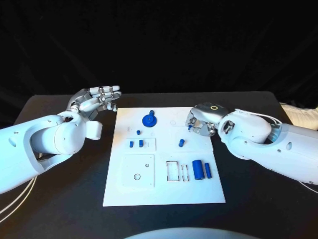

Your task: Assemble the parts on the task board

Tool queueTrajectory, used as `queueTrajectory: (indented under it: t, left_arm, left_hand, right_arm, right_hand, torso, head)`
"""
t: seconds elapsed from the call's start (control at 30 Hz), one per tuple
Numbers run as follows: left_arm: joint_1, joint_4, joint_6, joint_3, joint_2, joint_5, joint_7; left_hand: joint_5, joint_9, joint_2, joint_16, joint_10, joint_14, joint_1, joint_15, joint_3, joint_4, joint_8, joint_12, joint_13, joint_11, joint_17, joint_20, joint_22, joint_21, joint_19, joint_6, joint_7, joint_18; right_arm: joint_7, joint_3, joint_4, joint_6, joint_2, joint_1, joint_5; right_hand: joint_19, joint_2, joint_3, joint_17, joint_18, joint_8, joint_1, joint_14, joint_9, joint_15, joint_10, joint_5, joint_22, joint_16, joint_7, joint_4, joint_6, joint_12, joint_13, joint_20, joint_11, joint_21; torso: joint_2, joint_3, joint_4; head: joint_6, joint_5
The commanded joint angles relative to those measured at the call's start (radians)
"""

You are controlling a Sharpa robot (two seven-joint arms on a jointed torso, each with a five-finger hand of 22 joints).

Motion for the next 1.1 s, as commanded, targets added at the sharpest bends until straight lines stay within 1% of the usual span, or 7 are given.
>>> queueTrajectory:
  t: [0.03,0.17,0.37,0.6,0.8,0.87,1.1]
  left_arm:
    - [0.0,0.001,0.012,0.001,-0.001,0.005,0.017]
    - [0.0,0.001,0.01,0.001,-0.001,0.005,0.024]
    - [0.0,-0.002,0.007,0.001,0.005,0.006,0.032]
    - [0.0,-0.005,0.007,0.0,0.014,0.008,0.03]
    - [0.0,-0.007,0.008,0.0,0.021,0.01,0.029]
    - [0.0,-0.007,0.009,0.0,0.023,0.01,0.029]
    - [0.0,-0.007,0.016,0.0,0.032,0.011,0.026]
  left_hand:
    - [0.002,-0.001,0.005,-0.001,-0.008,-0.007,-0.004,0.0,0.0,-0.006,0.006,0.003,0.001,0.001,-0.001,0.001,0.001,0.006,-0.008,0.005,0.003,0.019]
    - [0.002,-0.002,0.005,0.0,-0.01,-0.007,-0.007,0.001,0.0,-0.006,0.006,0.004,0.001,0.002,-0.002,0.002,0.002,0.006,-0.009,0.004,0.003,0.019]
    - [0.002,-0.002,0.006,0.0,-0.01,-0.007,-0.008,0.001,0.0,-0.006,0.006,0.005,0.001,0.002,-0.002,0.002,0.002,0.006,-0.009,0.004,0.004,0.019]
    - [0.002,-0.002,0.006,0.0,-0.01,-0.007,-0.008,0.001,0.0,-0.006,0.006,0.005,0.001,0.002,-0.002,0.002,0.002,0.006,-0.009,0.004,0.004,0.019]
    - [0.003,-0.002,0.006,0.0,-0.012,-0.008,-0.01,0.001,0.0,-0.007,0.005,0.006,0.001,0.003,-0.002,0.002,0.003,0.007,-0.01,0.003,0.005,0.019]
    - [0.003,-0.002,0.006,0.0,-0.012,-0.008,-0.01,0.001,0.0,-0.007,0.005,0.006,0.001,0.003,-0.002,0.002,0.003,0.007,-0.01,0.003,0.005,0.019]
    - [0.003,-0.002,0.006,0.0,-0.012,-0.008,-0.01,0.001,0.0,-0.007,0.005,0.006,0.001,0.003,-0.002,0.002,0.003,0.007,-0.01,0.003,0.005,0.019]
  right_arm:
    - [0.005,0.005,0.021,-0.045,-0.008,0.001,0.032]
    - [0.007,0.012,0.056,-0.053,-0.019,0.002,0.054]
    - [0.017,0.015,0.121,-0.054,-0.002,-0.005,0.086]
    - [0.029,0.01,0.176,-0.033,0.048,-0.037,0.094]
    - [0.041,-0.001,0.179,-0.012,0.112,-0.086,0.079]
    - [0.045,-0.006,0.173,-0.006,0.129,-0.098,0.075]
    - [0.051,-0.018,0.144,0.027,0.173,-0.129,0.06]
  right_hand:
    - [0.009,0.005,0.006,-0.001,-0.011,0.003,-0.002,0.034,0.002,-0.007,0.01,0.005,0.002,0.005,0.001,-0.001,0.006,-0.003,-0.001,-0.001,-0.001,0.004]
    - [0.01,0.003,0.01,0.001,-0.011,0.002,-0.003,0.034,0.003,-0.007,0.009,0.006,0.004,0.008,0.002,-0.006,0.006,-0.006,-0.003,-0.001,0.0,0.005]
    - [0.01,0.002,0.016,0.002,-0.012,-0.001,-0.006,0.034,0.003,-0.006,0.007,0.008,0.006,0.011,0.005,-0.012,0.003,-0.011,-0.006,-0.001,0.002,0.007]
    - [0.009,0.003,0.021,0.001,-0.011,-0.003,-0.008,0.034,0.004,-0.005,0.005,0.011,0.006,0.011,0.007,-0.016,0.001,-0.014,-0.007,0.0,0.004,0.007]
    - [0.007,0.004,0.024,0.0,-0.011,-0.005,-0.01,0.033,0.004,-0.004,0.004,0.014,0.004,0.012,0.009,-0.019,-0.001,-0.015,-0.008,0.0,0.005,0.006]
    - [0.007,0.004,0.024,0.0,-0.011,-0.005,-0.01,0.033,0.004,-0.004,0.004,0.014,0.004,0.012,0.009,-0.019,-0.001,-0.016,-0.008,0.0,0.005,0.006]
    - [0.005,0.005,0.027,0.001,-0.01,-0.007,-0.012,0.033,0.004,-0.002,0.002,0.018,0.002,0.013,0.011,-0.023,-0.003,-0.017,-0.008,0.001,0.007,0.005]
  torso:
    - [0.001,0.0013,0.0]
    - [0.0,-0.0016,0.0006]
    - [0.0,-0.0018,0.0023]
    - [-0.001,-0.0034,0.005]
    - [-0.002,-0.0065,0.0106]
    - [-0.001,-0.0067,0.0125]
    - [-0.001,-0.0057,0.0105]
  head:
    - [0.003,0.004]
    - [0.002,0.007]
    - [0.004,0.027]
    - [-0.004,0.073]
    - [-0.017,0.109]
    - [-0.02,0.114]
    - [-0.027,0.128]
